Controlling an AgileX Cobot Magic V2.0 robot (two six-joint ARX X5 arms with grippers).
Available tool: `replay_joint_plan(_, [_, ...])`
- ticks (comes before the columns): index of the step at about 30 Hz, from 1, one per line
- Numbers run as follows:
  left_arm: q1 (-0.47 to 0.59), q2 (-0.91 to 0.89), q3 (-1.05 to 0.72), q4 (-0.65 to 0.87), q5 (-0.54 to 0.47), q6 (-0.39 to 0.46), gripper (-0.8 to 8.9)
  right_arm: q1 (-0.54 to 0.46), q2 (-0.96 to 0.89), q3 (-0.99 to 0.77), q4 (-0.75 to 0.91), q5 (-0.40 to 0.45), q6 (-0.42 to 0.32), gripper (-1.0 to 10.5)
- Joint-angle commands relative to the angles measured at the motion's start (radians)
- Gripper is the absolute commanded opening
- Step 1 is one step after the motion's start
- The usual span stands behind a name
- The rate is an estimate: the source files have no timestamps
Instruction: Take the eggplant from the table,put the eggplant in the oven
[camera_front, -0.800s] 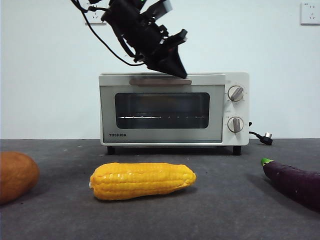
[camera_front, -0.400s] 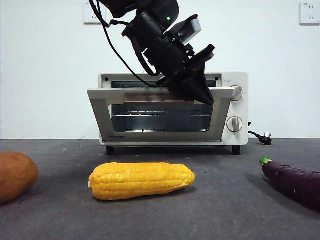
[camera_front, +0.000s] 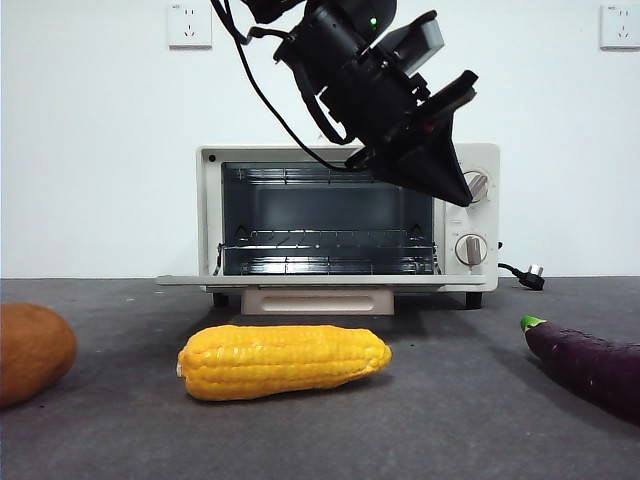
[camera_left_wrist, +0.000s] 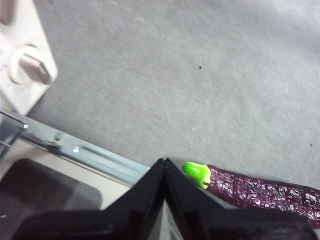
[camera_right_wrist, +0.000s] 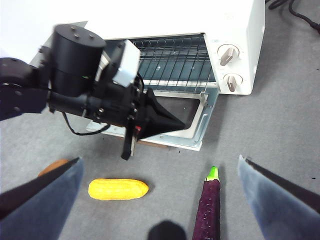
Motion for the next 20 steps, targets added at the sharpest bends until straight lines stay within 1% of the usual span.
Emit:
replay_joint_plan(1, [0.004,-0.022,-0.013,0.008,0.000,-0.008,-0.06,0.002,-0.003,0.006,0.005,-0.002,-0.008,6.0])
replay_joint_plan(5, [0.037,-0.090,-0.013,0.006,-0.026,-0.018,-0.06,0.002,-0.002,0.006,-0.006,-0.002,-0.008,6.0])
replay_joint_plan(8, [0.087,-0.186,-0.013,-0.008,-0.055,-0.035,-0.06,0.002,-0.001,0.006,-0.029,-0.002,-0.010,6.0])
replay_joint_plan(11, [0.159,-0.311,-0.013,-0.039,-0.060,-0.068,-0.06,0.002,-0.001,0.006,-0.042,-0.002,-0.012,6.0])
replay_joint_plan(16, [0.299,-0.538,-0.013,-0.153,-0.060,-0.070,-0.06,0.002,-0.001,0.006,-0.043,-0.002,-0.012,6.0])
replay_joint_plan(20, [0.416,-0.683,-0.013,-0.250,-0.060,-0.064,-0.06,0.010,-0.001,0.006,-0.044,-0.003,-0.014,6.0])
